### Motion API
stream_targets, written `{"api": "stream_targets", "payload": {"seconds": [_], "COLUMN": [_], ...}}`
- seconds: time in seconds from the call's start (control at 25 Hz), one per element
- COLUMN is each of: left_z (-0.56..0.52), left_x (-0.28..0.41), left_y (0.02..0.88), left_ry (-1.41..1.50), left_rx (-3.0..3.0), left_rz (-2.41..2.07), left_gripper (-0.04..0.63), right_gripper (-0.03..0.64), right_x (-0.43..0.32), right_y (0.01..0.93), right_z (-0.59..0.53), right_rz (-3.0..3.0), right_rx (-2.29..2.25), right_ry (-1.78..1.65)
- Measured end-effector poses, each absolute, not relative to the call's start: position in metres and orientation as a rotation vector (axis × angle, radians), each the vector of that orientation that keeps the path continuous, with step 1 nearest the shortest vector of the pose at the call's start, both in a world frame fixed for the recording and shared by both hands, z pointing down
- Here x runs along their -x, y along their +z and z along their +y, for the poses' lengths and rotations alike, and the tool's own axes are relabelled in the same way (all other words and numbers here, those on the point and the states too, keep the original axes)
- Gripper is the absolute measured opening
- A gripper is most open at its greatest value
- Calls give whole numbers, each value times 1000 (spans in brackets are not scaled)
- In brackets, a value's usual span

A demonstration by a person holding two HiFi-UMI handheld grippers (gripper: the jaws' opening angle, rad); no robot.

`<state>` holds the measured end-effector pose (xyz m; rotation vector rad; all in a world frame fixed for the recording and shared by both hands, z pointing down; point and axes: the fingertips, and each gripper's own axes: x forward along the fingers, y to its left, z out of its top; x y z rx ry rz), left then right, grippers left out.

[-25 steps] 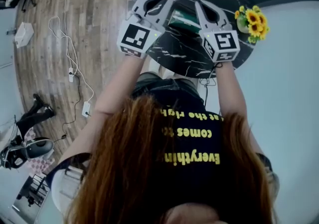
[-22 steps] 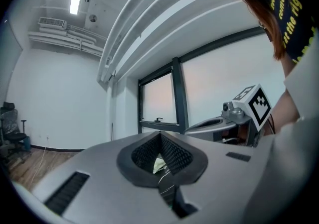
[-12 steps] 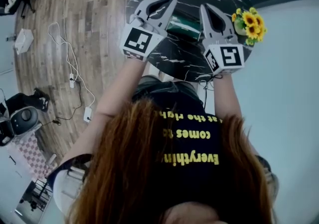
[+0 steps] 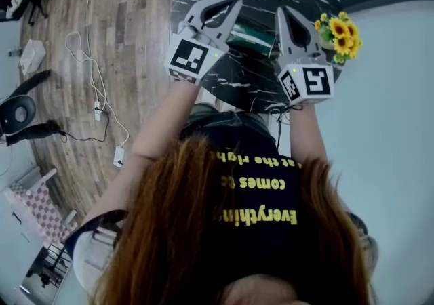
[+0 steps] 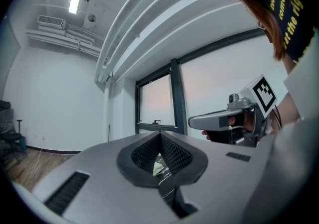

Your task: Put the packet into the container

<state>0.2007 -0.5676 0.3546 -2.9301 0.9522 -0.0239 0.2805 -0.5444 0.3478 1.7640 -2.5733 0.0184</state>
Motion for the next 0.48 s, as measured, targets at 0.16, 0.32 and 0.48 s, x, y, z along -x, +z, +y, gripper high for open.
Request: {"api": "stream_targets", "payload": {"seconds": [0.16, 0.32, 0.48], "left_z": [-569, -568, -566], "left_x": [-201, -202, -203], "left_y": [353, 353, 352], "left_ry": [-8, -4, -6], "left_rx": [2927, 2926, 2925], "left_rz": [963, 967, 963], "left_gripper": [0, 0, 0], "right_gripper": [17, 17, 17], "right_x": [-283, -285, -283], "right_y": [343, 338, 334], "right_z": [-545, -543, -541], "right_rz": [-2594, -2599, -2601], "right_rx": [-1788, -1794, -1793], "right_ry": [67, 59, 46]}}
